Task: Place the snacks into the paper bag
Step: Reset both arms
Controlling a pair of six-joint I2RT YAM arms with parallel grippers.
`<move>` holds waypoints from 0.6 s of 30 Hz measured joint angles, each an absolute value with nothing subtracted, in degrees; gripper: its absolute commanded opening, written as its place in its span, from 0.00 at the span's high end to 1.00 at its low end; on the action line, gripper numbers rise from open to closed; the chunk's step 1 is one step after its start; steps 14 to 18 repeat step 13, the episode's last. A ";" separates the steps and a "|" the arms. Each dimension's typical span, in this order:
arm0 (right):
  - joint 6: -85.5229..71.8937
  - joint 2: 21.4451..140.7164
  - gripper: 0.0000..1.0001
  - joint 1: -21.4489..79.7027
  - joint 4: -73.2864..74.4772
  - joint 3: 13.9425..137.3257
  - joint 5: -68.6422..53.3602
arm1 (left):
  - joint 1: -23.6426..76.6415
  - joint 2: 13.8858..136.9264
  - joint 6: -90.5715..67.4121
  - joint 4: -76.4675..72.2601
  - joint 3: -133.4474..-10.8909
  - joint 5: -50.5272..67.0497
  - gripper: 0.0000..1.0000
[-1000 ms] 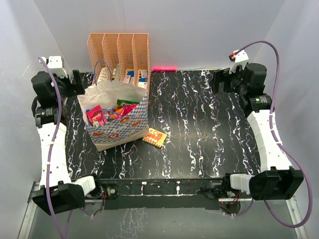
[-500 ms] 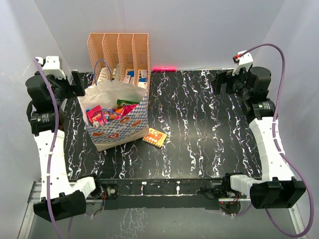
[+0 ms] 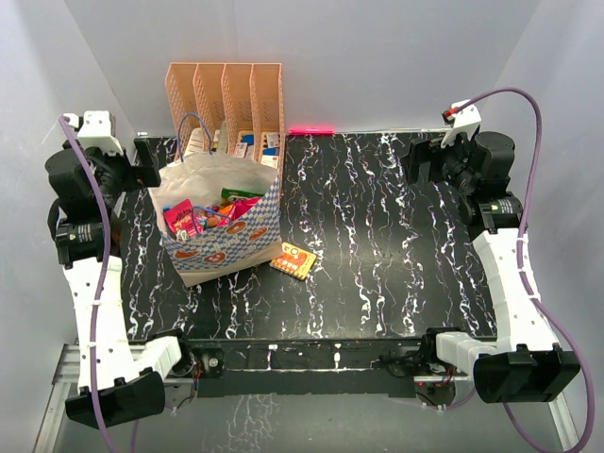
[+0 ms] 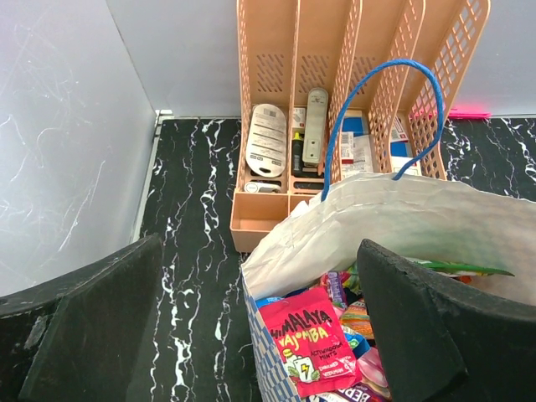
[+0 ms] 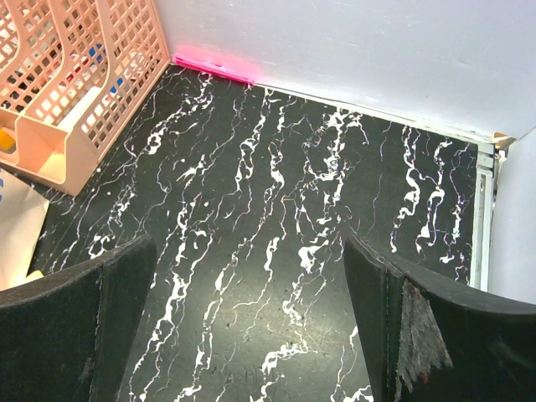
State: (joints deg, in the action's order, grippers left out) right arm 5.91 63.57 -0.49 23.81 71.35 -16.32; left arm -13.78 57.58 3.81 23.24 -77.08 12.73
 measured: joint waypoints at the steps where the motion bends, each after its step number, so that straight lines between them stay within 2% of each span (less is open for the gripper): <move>1: 5.91 63.57 0.02 -0.49 23.81 71.35 -16.32 | -13.78 57.58 3.81 23.24 -77.01 12.73 0.02; 18: 5.91 63.57 0.02 -0.49 23.81 71.35 -16.38 | -13.78 57.65 3.81 23.24 -76.82 12.75 0.02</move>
